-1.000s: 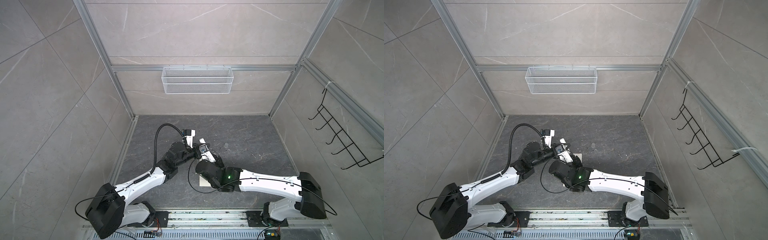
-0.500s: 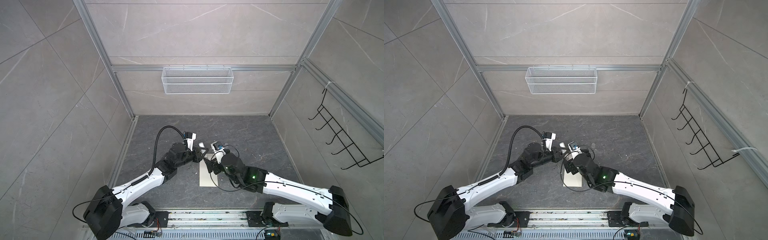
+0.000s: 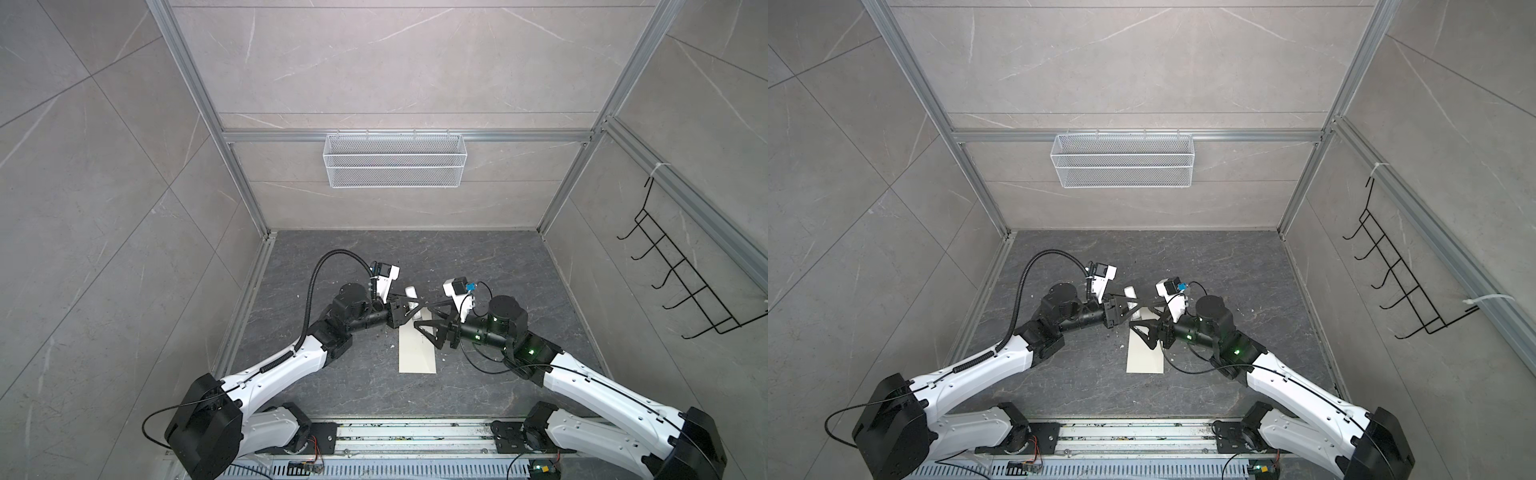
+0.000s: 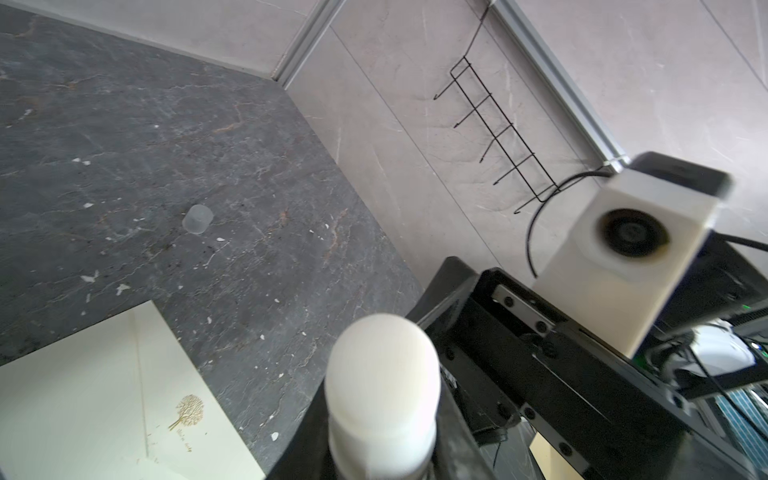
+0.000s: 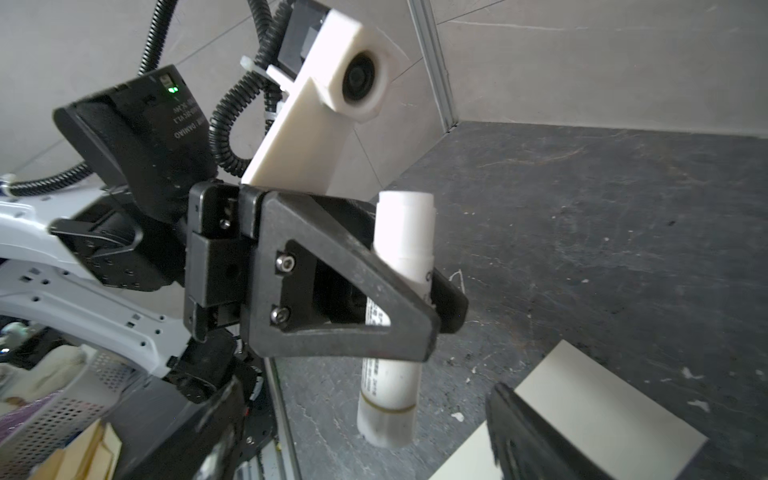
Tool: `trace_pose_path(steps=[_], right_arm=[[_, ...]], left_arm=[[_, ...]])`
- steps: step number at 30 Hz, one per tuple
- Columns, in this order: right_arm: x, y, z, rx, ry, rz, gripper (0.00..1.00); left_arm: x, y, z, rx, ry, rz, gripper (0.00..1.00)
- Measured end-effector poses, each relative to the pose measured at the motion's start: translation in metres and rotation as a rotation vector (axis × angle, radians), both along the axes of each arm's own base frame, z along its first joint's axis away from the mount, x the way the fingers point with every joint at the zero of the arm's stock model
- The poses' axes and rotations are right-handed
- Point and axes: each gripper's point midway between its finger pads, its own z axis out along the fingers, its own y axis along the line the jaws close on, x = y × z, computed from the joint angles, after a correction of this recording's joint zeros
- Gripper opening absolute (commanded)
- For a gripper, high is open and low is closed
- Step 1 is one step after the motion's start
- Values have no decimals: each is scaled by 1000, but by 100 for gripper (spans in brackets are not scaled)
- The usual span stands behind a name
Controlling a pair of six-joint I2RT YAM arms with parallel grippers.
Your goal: Place the letter into the envelope and seal it
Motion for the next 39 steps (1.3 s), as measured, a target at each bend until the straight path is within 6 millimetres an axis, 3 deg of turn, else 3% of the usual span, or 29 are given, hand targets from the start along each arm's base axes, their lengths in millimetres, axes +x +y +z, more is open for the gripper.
trace_pose_path(steps=[11, 25, 29, 31, 39], right_arm=[[3, 9, -2, 123, 93, 120, 66], [5, 16, -7, 157, 145, 164, 32], [5, 16, -7, 158, 147, 161, 39], [5, 16, -8, 156, 151, 160, 51], [12, -3, -16, 69, 135, 26, 62]], left_arm=[[-3, -3, 15, -58, -32, -35, 0], [-1, -2, 17, -67, -33, -25, 0], [1, -1, 18, -72, -31, -17, 0], [2, 0, 17, -70, -30, -6, 0], [18, 8, -4, 12, -3, 102, 0]])
